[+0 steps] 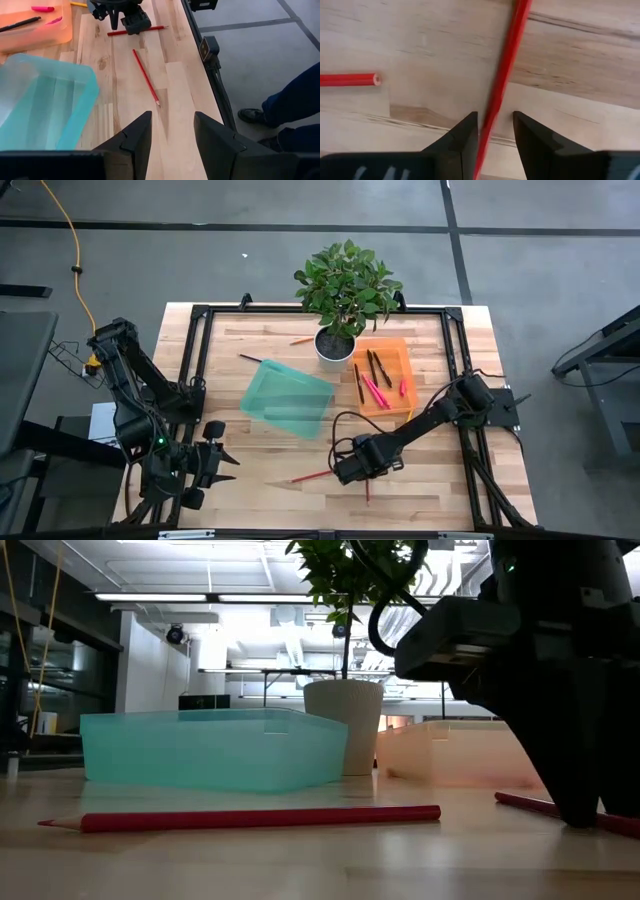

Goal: Sort pens & pencils
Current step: Put the right red pencil into the blue bin

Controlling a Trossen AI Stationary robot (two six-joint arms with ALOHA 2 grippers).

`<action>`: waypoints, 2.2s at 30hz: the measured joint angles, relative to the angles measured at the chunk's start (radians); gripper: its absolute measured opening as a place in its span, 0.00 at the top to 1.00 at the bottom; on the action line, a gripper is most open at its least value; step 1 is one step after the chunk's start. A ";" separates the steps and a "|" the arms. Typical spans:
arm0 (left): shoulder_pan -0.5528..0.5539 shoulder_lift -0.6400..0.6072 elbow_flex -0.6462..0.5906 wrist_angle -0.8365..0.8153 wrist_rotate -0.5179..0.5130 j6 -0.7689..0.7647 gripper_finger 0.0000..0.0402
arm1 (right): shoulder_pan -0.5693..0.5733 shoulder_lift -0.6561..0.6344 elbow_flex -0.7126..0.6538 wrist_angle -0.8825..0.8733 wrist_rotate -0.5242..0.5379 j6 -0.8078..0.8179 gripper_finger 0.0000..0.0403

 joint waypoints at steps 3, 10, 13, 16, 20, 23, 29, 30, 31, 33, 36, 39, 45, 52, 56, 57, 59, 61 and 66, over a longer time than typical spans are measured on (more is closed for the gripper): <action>0.000 0.000 0.000 0.000 0.000 0.001 0.67 | 0.000 0.000 0.000 -0.002 -0.008 -0.001 0.71; 0.000 0.000 0.000 -0.001 0.000 0.003 0.67 | 0.000 0.000 0.000 -0.001 -0.009 -0.002 0.77; 0.000 0.000 0.000 -0.001 0.000 0.004 0.67 | 0.000 0.000 0.000 0.001 -0.009 -0.006 0.80; 0.000 0.000 0.000 -0.001 0.000 0.007 0.67 | 0.001 0.000 0.000 0.004 -0.008 -0.009 0.83; 0.000 0.000 0.000 -0.001 0.000 0.007 0.67 | 0.001 0.000 0.000 0.006 -0.008 -0.011 0.85; 0.000 0.000 0.000 -0.001 0.000 0.007 0.67 | 0.001 0.000 0.000 0.007 -0.008 -0.012 0.87; 0.000 0.000 0.000 0.000 0.000 0.007 0.67 | 0.001 0.000 0.000 0.009 -0.007 -0.020 0.91; 0.000 0.000 0.000 0.000 0.000 0.007 0.67 | 0.001 0.000 0.000 0.009 -0.005 -0.020 0.91; 0.000 0.000 0.000 0.000 0.000 0.007 0.67 | 0.001 0.000 0.000 0.010 -0.004 -0.020 0.92; 0.000 0.000 0.000 0.000 0.000 0.007 0.67 | 0.001 0.000 0.000 0.012 -0.001 -0.020 0.93; 0.000 0.000 0.000 0.000 0.000 0.007 0.67 | 0.001 0.000 0.000 0.015 0.004 -0.026 0.95; 0.000 0.000 0.000 0.000 0.000 0.007 0.67 | 0.001 0.000 0.000 0.016 0.004 -0.029 0.96; 0.000 0.000 0.000 0.003 -0.001 0.007 0.67 | 0.000 0.003 0.024 0.023 0.029 -0.048 0.96; 0.000 0.000 0.000 0.007 -0.022 0.007 0.67 | -0.018 0.003 0.119 -0.055 0.099 -0.100 0.96; 0.000 0.000 0.000 0.007 -0.022 0.007 0.67 | -0.028 0.002 0.168 -0.110 0.116 -0.130 0.96; 0.000 0.000 0.000 0.007 -0.023 0.007 0.67 | -0.031 0.002 0.180 -0.122 0.123 -0.133 0.96; 0.000 0.000 0.000 0.007 -0.025 0.007 0.67 | -0.032 0.002 0.203 -0.136 0.136 -0.142 0.96; 0.000 0.000 0.000 0.009 -0.031 0.007 0.67 | -0.034 0.002 0.219 -0.140 0.149 -0.150 0.96; 0.000 -0.002 0.000 0.014 -0.058 0.007 0.67 | -0.038 0.002 0.267 -0.142 0.176 -0.169 0.96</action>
